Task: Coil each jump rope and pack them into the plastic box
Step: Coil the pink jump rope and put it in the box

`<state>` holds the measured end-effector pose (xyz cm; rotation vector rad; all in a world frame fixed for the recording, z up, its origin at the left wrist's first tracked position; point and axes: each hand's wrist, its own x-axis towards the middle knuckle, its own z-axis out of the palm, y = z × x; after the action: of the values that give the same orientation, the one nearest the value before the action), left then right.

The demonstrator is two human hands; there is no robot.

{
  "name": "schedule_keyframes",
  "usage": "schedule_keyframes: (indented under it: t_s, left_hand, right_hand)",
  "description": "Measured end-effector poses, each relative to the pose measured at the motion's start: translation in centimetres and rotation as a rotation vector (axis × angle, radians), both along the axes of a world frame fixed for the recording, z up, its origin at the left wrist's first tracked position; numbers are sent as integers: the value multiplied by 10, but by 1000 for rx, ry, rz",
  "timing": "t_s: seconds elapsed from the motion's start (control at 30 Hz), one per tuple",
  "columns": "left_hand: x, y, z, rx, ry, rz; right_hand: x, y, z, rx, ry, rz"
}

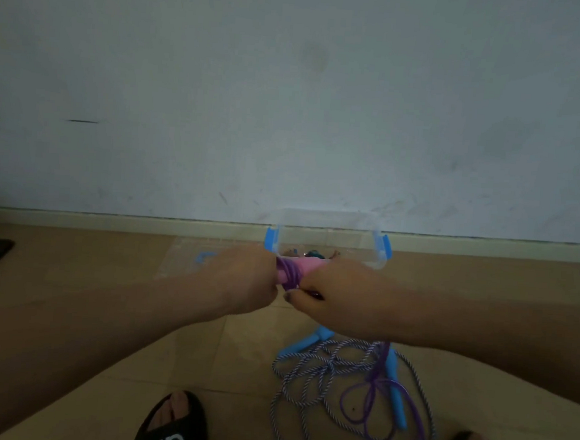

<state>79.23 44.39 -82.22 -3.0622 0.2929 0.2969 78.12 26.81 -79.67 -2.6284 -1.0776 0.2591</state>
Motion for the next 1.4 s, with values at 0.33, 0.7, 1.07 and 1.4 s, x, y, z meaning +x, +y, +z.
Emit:
schedule_keyframes:
  t_s: [0.33, 0.7, 1.07, 1.4]
  left_hand:
    - [-15, -25, 14, 107, -15, -387]
    - [-28, -36, 61, -403, -288, -408]
    - [10, -2, 19, -426, -98, 170]
    - [15, 30, -10, -99, -99, 100]
  right_hand:
    - [57, -1, 21, -131, -592, 121]
    - [80, -19, -43, 47, 163, -355]
    - [3, -5, -34, 142, 205, -296]
    - [-8, 7, 12, -13, -51, -19]
